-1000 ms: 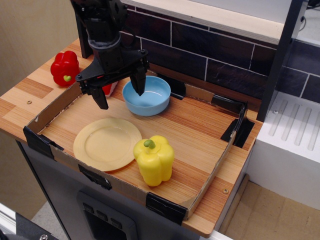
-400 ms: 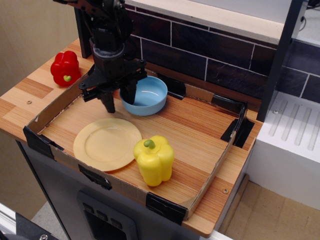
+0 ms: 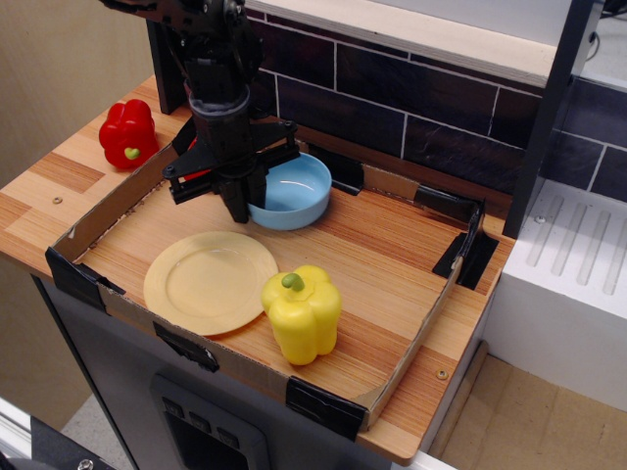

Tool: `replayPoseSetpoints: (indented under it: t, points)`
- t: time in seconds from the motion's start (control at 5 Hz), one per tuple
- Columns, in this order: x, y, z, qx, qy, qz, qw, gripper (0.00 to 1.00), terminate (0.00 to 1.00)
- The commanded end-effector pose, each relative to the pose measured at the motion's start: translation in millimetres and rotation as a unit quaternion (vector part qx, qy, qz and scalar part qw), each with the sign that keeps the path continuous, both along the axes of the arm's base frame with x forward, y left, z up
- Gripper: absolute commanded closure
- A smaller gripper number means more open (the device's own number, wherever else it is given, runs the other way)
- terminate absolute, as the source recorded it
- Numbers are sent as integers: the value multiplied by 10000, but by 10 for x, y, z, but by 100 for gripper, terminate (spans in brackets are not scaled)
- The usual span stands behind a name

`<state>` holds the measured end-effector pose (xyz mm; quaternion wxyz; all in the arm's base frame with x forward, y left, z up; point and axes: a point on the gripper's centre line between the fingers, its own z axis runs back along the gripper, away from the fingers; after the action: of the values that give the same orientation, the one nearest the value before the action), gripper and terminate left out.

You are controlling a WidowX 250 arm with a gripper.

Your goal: Put bowl on plate

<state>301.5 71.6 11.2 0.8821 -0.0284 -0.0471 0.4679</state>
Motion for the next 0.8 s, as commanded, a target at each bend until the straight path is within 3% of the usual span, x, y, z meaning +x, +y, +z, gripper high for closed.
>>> replayPoseSetpoints:
  t: [0.0,0.2,0.4,0.6]
  points:
    - [-66,-122,555,-312,-566,-551,9964,100,0]
    - [-296,-59,589,-430,-363,-1029,9931,100,0]
    - [-550,89,578,-242,-293,-1551,9872,100,0]
    - [-674,257,541,-114,-284,-1688,9852,100,0]
